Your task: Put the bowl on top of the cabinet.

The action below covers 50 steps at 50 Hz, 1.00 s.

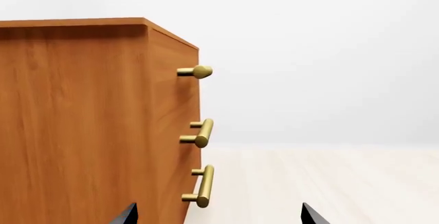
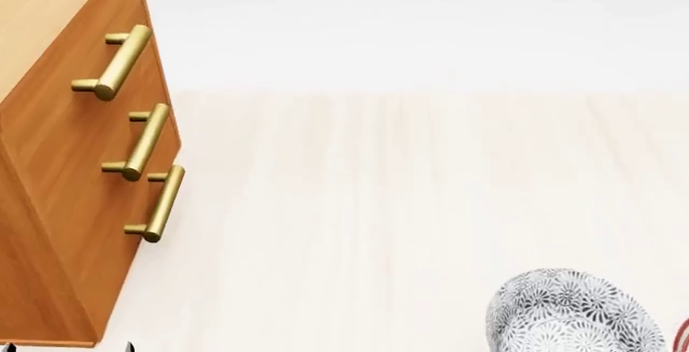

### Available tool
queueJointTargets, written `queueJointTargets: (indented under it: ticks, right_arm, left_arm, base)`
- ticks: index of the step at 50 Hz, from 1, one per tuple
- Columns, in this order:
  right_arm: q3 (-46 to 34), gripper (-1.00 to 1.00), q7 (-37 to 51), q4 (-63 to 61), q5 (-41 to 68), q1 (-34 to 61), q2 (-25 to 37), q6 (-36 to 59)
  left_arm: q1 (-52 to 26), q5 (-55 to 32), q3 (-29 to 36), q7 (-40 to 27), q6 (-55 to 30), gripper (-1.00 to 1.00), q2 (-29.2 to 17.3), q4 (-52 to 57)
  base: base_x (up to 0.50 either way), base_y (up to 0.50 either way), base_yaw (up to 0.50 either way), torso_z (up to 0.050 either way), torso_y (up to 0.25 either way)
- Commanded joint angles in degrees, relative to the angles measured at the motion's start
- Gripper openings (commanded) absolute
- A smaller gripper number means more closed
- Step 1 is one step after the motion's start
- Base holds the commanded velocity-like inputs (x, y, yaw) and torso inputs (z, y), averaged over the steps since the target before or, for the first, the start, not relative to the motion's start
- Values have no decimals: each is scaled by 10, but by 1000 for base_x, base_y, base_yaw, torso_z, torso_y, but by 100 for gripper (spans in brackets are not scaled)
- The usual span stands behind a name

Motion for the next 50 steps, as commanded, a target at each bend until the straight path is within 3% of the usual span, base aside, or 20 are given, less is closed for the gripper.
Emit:
queueJointTargets:
  ticks: [1,27,31,35,50]
  right_arm:
    - [-3,100,4,2,-2,3,1,0]
    - [23,100,49,-47,35,-11,-9,47]
    - [75,100,171,-83,6,-5,-72,128]
    - [62,100,142,-76,19,-15,-56,54]
    - [79,100,78,-89,174,-34,-5,5]
  left_arm:
    - [-1,-2,3,-3,0,100,-3,-1]
    - [-2,-5,8,-11,0,100,-9,0]
    - [-4,-5,10,-12,-1,100,-9,-1]
    - [-4,-9,8,-13,-2,100,-12,2]
    - [-11,-11,14,-14,-3,100,-12,-8]
  base:
    - [234,0,0,0,0]
    - [71,0,0,0,0]
    - [0,0,0,0,0]
    - [0,0,0,0,0]
    - [0,0,0,0,0]
